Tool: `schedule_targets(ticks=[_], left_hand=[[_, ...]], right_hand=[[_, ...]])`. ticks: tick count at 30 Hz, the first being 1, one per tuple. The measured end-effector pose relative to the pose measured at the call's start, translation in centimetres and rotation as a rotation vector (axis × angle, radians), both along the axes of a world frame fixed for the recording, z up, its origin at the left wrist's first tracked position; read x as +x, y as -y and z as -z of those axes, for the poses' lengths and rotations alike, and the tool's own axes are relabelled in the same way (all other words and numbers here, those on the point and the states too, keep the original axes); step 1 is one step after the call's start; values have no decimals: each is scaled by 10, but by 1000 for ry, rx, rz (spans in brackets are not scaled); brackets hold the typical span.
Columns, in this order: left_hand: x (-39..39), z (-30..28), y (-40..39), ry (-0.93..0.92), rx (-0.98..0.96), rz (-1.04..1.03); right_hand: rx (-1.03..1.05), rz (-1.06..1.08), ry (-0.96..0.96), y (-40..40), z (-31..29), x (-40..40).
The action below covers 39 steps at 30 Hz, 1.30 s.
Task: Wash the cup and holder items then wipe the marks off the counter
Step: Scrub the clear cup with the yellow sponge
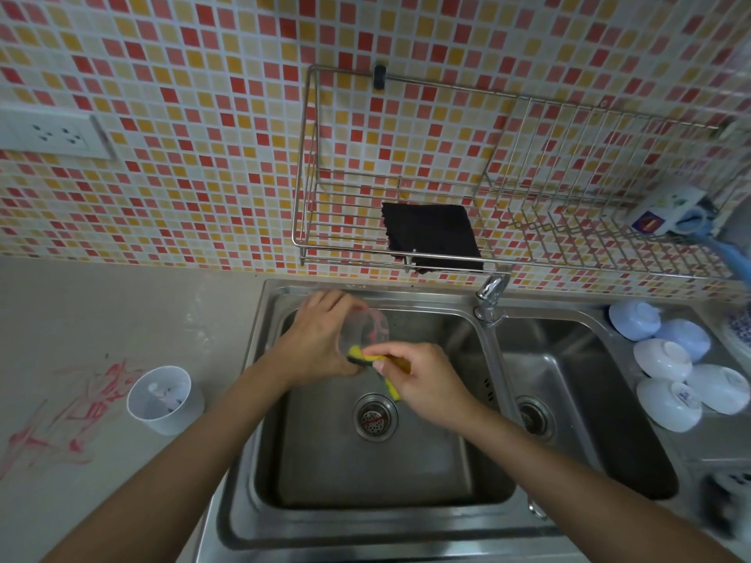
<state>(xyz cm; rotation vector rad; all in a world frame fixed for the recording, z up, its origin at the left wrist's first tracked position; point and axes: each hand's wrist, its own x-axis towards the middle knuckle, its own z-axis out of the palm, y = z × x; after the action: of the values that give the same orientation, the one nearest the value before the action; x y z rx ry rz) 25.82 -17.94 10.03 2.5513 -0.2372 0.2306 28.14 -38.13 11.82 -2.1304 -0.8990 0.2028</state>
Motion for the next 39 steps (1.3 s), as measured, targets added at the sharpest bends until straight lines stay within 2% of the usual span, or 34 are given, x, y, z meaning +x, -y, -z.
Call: schedule_targets(ticks=[3, 4, 5, 9, 12, 15, 17, 20, 26, 31, 33, 36, 39], left_hand=[[2, -6, -2, 25, 38, 6], [3, -7, -1, 33, 28, 24], [4, -9, -1, 41, 26, 46], [3, -5, 3, 33, 96, 104], [3, -3, 4, 63, 69, 125], [7, -10, 2, 106, 39, 159], [7, -11, 1, 114, 16, 163], [3, -7, 2, 107, 45, 155], [9, -10, -1, 90, 15, 129], [8, -7, -11, 2, 22, 111], [8, -6, -8, -4, 0, 135], [7, -7, -7, 3, -44, 146], [4, -8, -8, -51, -101, 144]], right_hand=[[-291, -215, 595, 8, 7, 20], [-317, -230, 670, 10, 9, 25], [-319, -226, 660, 10, 11, 25], [-270, -251, 423, 3, 13, 14], [-382, -286, 578, 5, 6, 20], [-425, -212, 686, 7, 1, 21], [-390, -169, 620, 5, 6, 15], [-336, -183, 390, -1, 14, 12], [-329, -140, 590, 6, 4, 22], [-168, -196, 316, 15, 15, 22], [-198, -212, 357, 16, 14, 22], [-240, -222, 538, 20, 11, 28], [-273, -267, 600, 20, 13, 25]])
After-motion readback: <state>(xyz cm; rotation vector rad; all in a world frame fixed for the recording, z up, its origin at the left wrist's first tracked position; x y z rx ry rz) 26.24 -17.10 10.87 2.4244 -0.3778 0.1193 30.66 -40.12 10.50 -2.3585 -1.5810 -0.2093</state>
